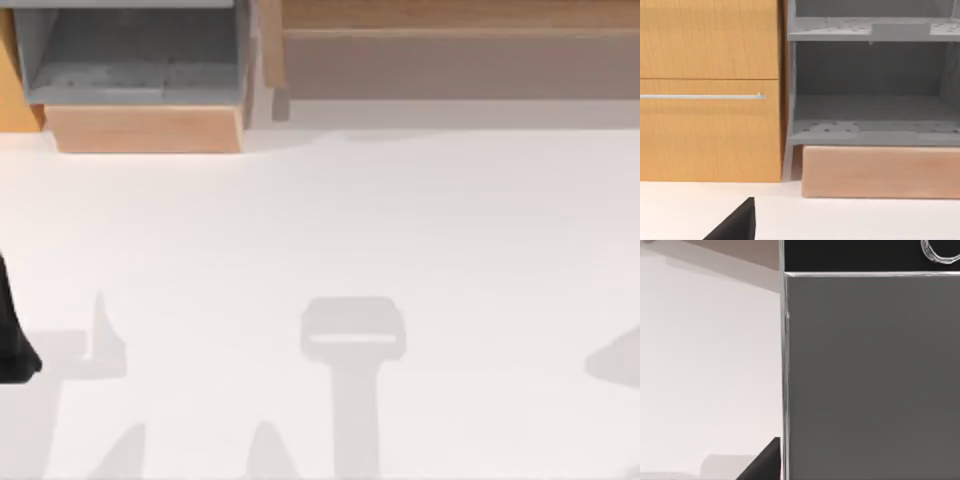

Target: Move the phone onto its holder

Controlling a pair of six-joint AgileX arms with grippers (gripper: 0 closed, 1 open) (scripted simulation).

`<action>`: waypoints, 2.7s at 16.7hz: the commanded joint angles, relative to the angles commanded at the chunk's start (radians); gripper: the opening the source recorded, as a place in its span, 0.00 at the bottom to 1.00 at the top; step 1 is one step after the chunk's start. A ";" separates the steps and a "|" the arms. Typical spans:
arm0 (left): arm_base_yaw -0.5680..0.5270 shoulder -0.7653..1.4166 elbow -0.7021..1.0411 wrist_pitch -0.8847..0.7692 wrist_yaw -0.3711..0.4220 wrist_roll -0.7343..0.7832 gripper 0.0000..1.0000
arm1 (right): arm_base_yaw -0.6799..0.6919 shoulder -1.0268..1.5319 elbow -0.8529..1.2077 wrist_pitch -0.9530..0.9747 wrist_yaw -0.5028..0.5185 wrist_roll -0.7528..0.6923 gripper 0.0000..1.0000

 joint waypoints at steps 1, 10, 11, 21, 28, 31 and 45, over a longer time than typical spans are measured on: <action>0.000 0.000 0.000 0.000 0.000 0.000 1.00 | 0.000 0.000 0.000 0.000 0.000 0.000 0.00; 0.000 0.000 0.000 0.000 0.000 0.000 1.00 | 0.007 -0.099 0.060 0.088 -0.007 0.107 0.00; 0.000 0.000 0.000 0.000 0.000 0.000 1.00 | 0.010 -0.121 0.063 0.113 -0.005 0.145 0.00; 0.000 0.000 0.000 0.000 0.000 0.000 1.00 | 0.133 -0.056 -0.118 0.443 0.050 0.410 0.00; 0.000 0.000 0.000 0.000 0.000 0.000 1.00 | 0.168 -0.019 -0.142 0.510 0.063 0.420 0.00; 0.000 0.000 0.000 0.000 0.000 0.000 1.00 | 0.168 -0.019 -0.142 0.510 0.063 0.420 0.23; 0.000 0.000 0.000 0.000 0.000 0.000 1.00 | 0.168 -0.019 -0.142 0.510 0.063 0.420 1.00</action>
